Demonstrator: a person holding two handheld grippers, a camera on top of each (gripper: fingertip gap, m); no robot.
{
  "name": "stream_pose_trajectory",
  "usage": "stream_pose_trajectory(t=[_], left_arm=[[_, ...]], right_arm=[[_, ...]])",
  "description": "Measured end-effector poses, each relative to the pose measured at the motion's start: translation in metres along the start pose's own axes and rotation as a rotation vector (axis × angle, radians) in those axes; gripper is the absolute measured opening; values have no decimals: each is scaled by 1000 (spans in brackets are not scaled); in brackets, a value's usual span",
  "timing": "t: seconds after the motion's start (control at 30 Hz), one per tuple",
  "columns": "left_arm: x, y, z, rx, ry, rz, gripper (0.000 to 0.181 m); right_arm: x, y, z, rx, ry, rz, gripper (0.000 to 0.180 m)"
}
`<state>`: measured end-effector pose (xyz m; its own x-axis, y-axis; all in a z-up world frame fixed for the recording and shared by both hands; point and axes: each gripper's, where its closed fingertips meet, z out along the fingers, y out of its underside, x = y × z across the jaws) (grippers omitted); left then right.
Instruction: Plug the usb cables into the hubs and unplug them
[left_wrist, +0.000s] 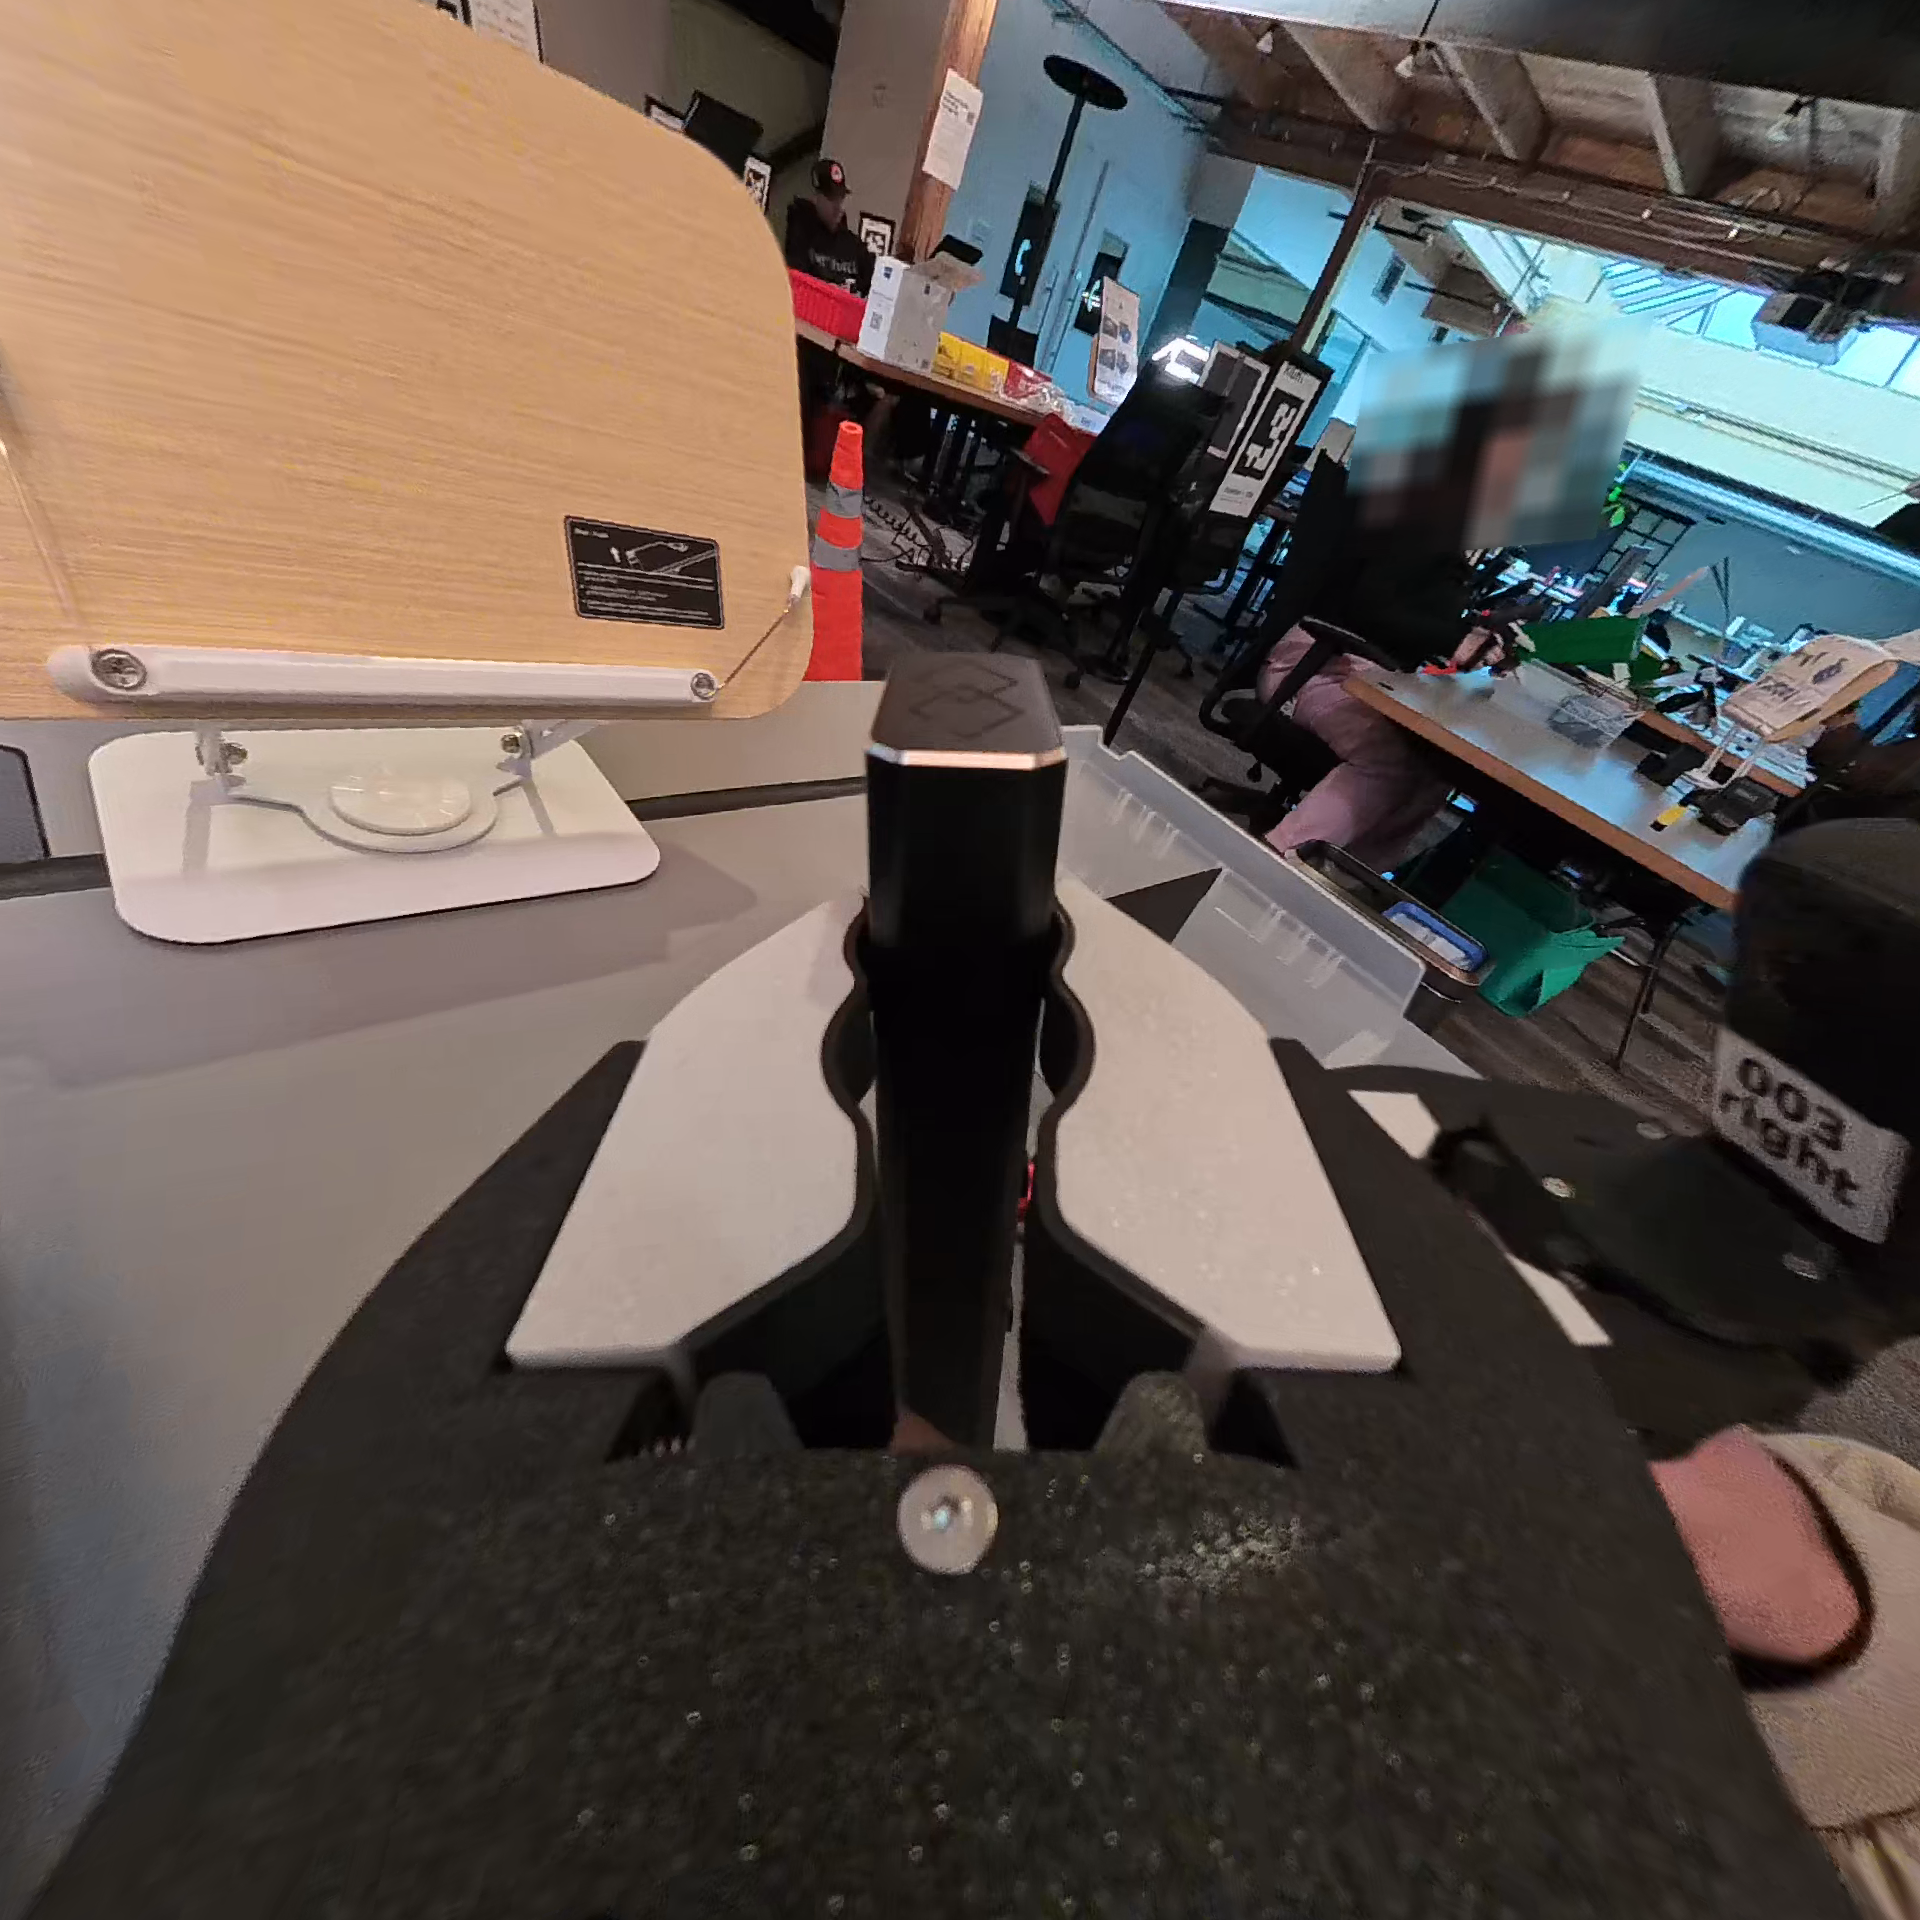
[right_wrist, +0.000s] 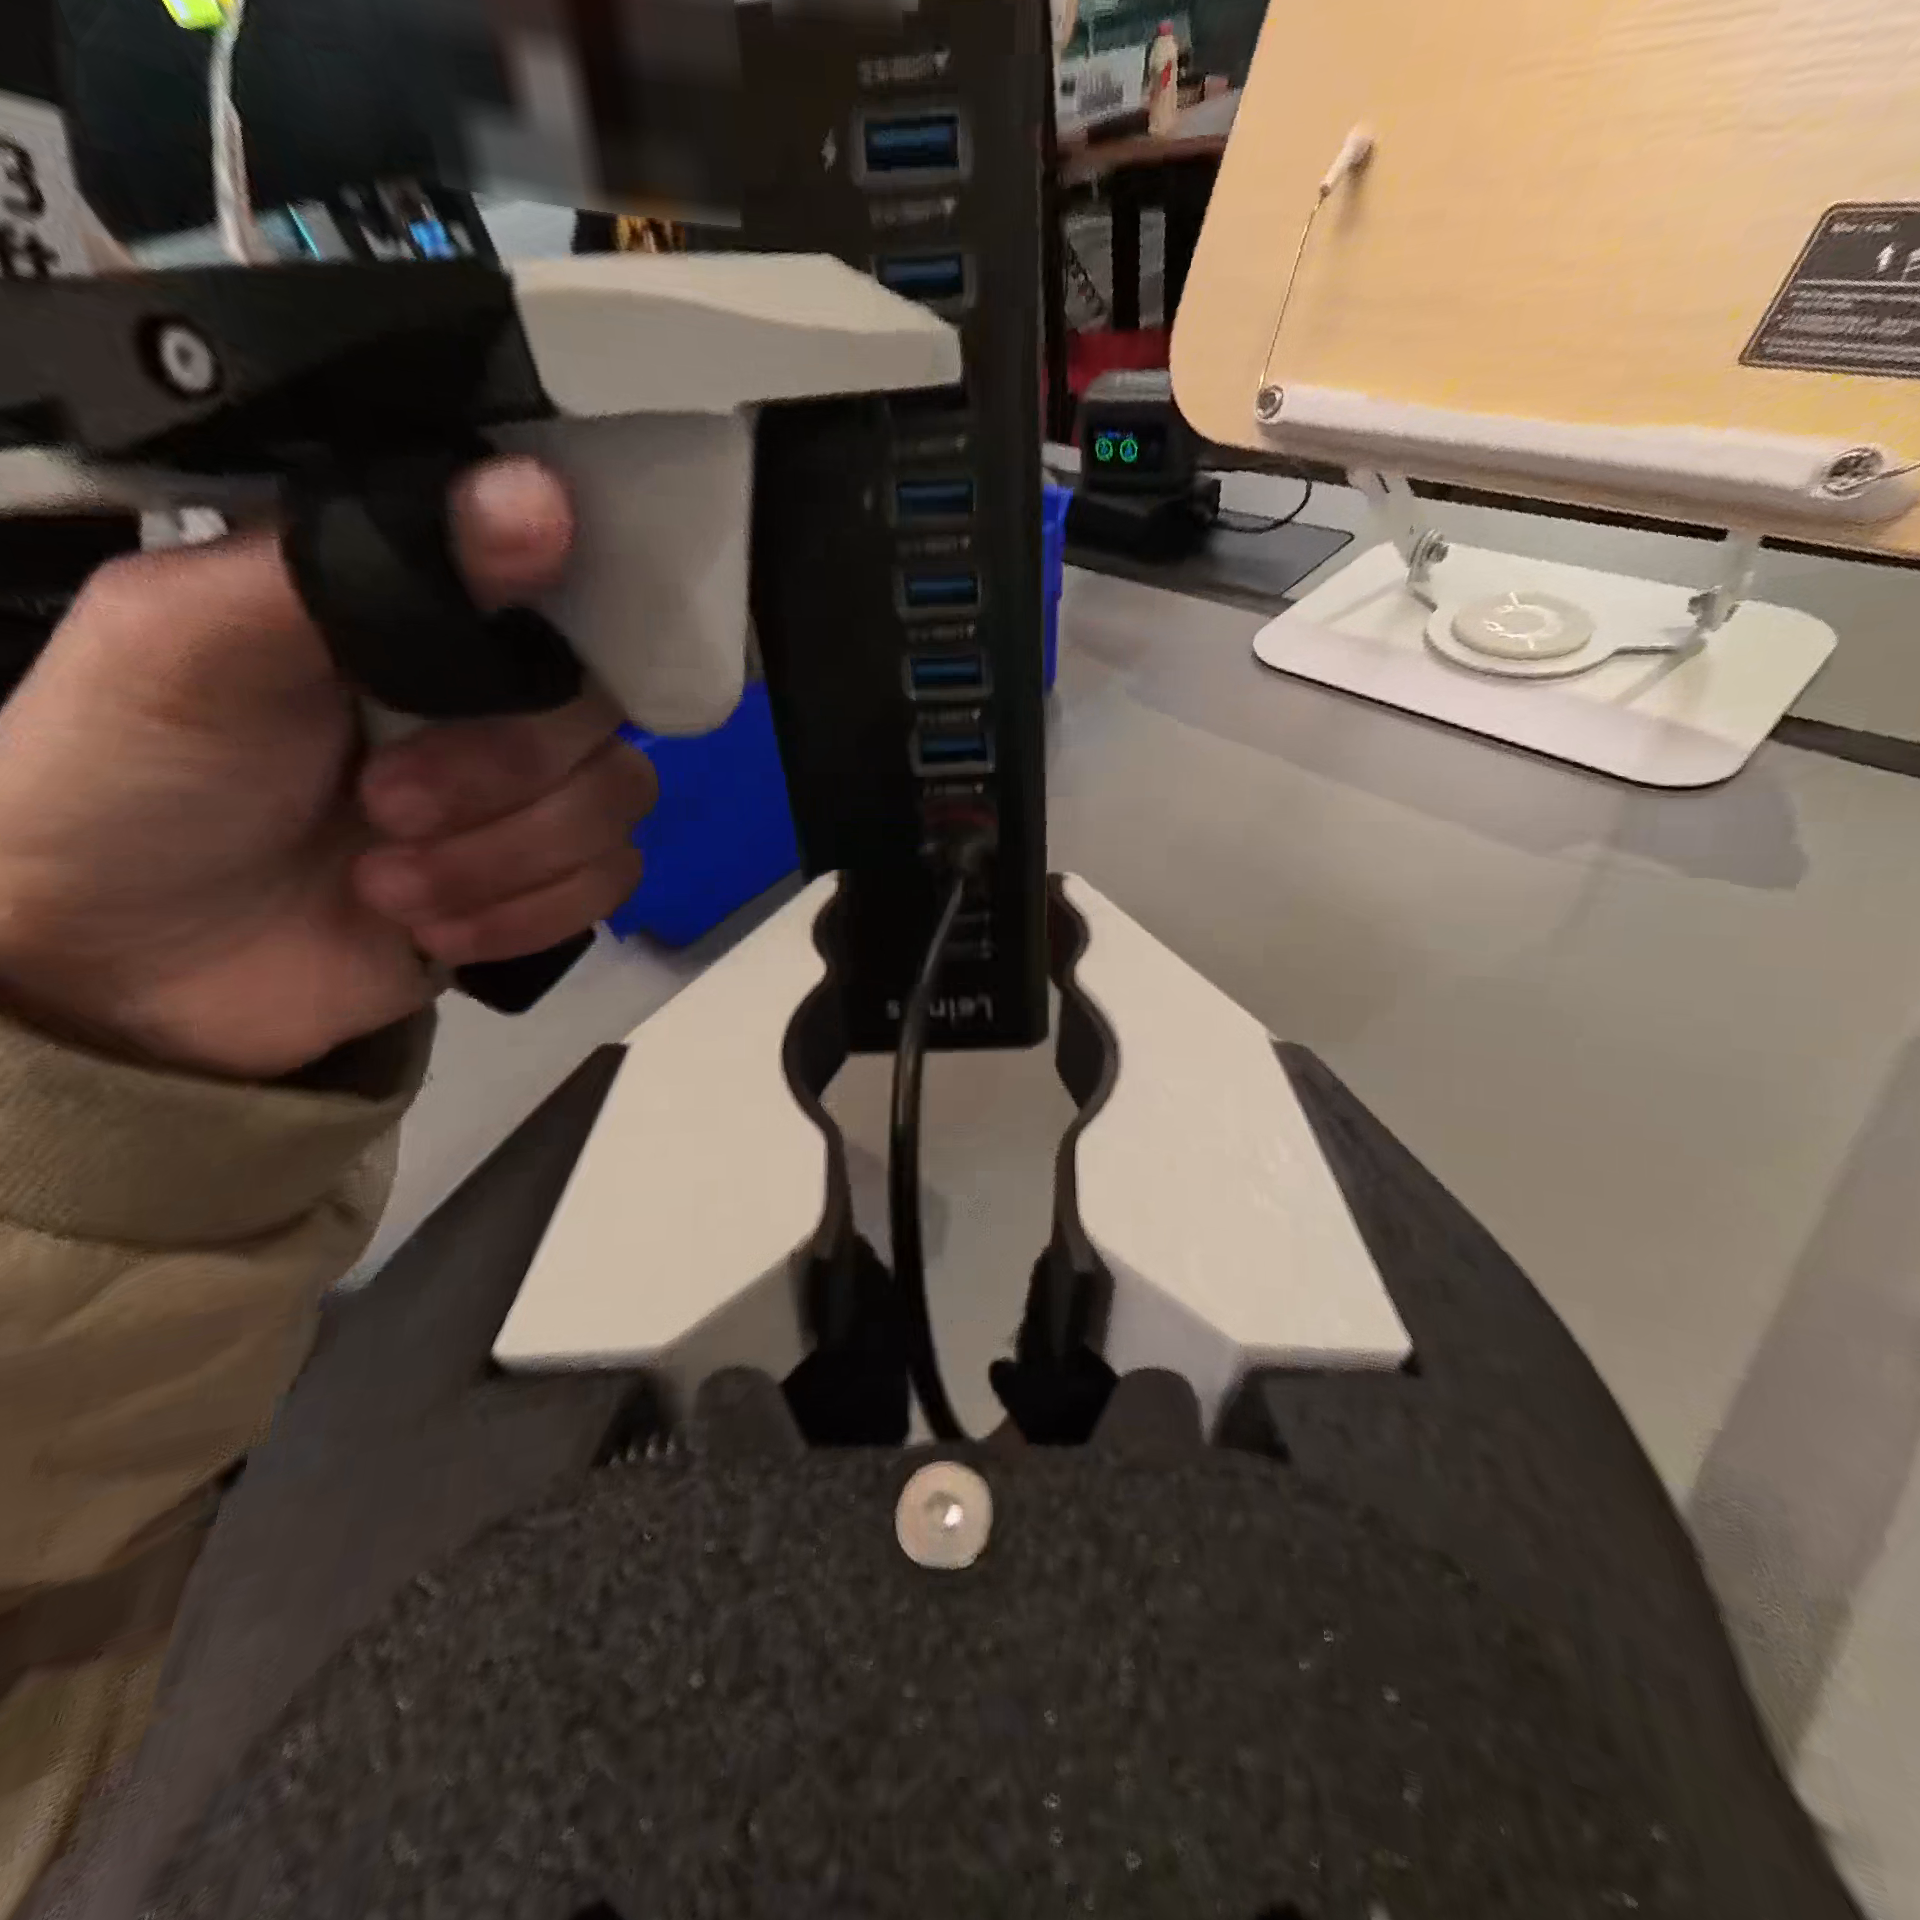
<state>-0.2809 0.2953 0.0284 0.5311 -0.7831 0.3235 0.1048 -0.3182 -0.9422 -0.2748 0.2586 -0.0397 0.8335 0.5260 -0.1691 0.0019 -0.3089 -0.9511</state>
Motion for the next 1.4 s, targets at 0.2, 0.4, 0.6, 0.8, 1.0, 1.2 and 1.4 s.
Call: stream_pose_trajectory(t=[0.2, 0.4, 0.6, 0.8, 1.0, 1.2, 1.4], left_arm=[[11, 3, 3, 2, 40, -16, 28], [18, 16, 11, -40, 50, 23, 28], [28, 33, 9, -116, 119, 146, 46], [15, 121, -8, -285, 28, 154, 55], [6, 161, 9, -356, -57, 179, 50], [8, 144, -6, -321, 14, 204, 38], [-4, 131, -15, -304, 6, 215, 27]], right_arm=[[12, -3, -4, 82, 55, -23, 14], [15, 4, -8, 88, 55, -67, 14], [28, 11, -13, 84, -18, 174, 13], [28, 31, -3, 59, -138, 468, 13], [10, 38, 5, 54, -161, 415, 13], [-1, 27, -2, 100, -157, 197, 14], [0, 32, -1, 76, -77, 98, 14]])
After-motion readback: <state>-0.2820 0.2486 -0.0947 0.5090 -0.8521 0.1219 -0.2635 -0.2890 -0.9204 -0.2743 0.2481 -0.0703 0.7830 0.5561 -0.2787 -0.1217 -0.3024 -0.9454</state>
